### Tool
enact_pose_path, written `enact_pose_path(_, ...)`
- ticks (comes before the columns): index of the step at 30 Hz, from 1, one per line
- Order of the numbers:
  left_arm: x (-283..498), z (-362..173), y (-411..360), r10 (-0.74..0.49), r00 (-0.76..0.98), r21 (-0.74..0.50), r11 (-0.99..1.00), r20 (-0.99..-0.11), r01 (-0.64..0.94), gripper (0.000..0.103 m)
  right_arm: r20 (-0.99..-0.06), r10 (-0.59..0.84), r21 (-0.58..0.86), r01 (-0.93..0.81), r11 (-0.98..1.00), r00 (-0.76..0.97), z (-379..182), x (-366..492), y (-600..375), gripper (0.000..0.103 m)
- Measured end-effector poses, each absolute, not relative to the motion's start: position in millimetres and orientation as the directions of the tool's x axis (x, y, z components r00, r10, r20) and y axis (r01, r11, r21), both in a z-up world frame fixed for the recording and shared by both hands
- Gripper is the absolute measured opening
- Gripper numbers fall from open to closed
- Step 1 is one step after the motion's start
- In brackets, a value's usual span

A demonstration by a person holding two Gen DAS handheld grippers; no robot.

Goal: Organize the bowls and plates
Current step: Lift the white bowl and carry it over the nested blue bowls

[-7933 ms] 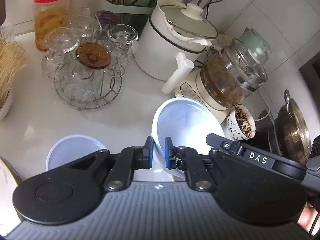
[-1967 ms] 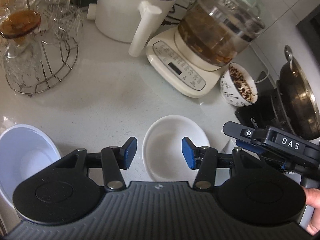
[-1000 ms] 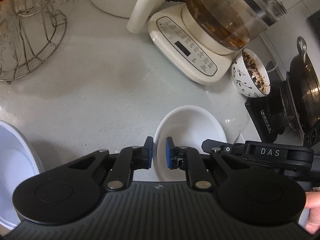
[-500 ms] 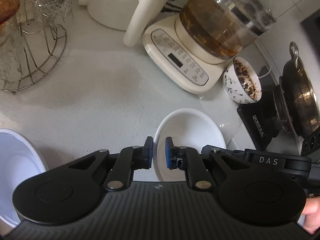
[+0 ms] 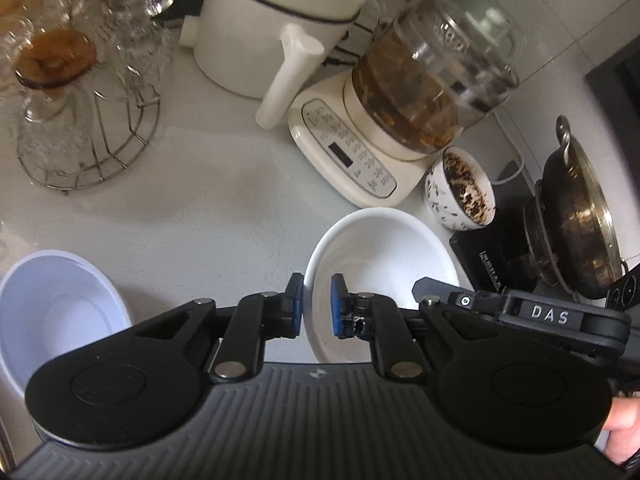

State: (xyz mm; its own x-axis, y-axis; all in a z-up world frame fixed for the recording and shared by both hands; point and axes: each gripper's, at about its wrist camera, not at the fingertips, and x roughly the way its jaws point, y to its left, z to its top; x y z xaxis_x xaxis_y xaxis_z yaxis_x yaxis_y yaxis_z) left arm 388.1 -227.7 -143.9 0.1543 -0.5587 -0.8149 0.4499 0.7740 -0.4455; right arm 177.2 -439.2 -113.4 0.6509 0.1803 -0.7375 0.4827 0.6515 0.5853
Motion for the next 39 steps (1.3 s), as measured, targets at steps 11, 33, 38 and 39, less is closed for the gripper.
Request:
enact_pose_path(11, 382.6, -109.3, -197.5, -0.551, 0.209, -0.424, 0.79, -0.808, 0.442, 0.015, -0.707, 0.2, 0.593, 0.413, 0.691, 0.679, -90.1, 181.1, -412.9, 0.02)
enact_pose_path(33, 362.3, -76.2, -80.9, -0.483, 0.403, -0.433, 0.875, -0.777, 0.215, 0.014, -0.676, 0.35, 0.565, 0.152, 0.811, 0.648, -57.5, 229.6, -327.1, 0.021)
enact_pose_path(38, 355.3, -82.0, -56.6, -0.465, 0.426, -0.449, 0.882, -0.776, 0.144, 0.014, -0.695, 0.389, 0.559, 0.114, 0.821, 0.605, -62.6, 239.2, -309.7, 0.021)
enact_pose_path(39, 354.1, -84.0, -53.3, -0.459, 0.428, -0.45, 0.884, -0.778, 0.13, 0.015, -0.699, 0.393, 0.554, 0.106, 0.825, 0.597, -63.4, 241.5, -306.7, 0.021)
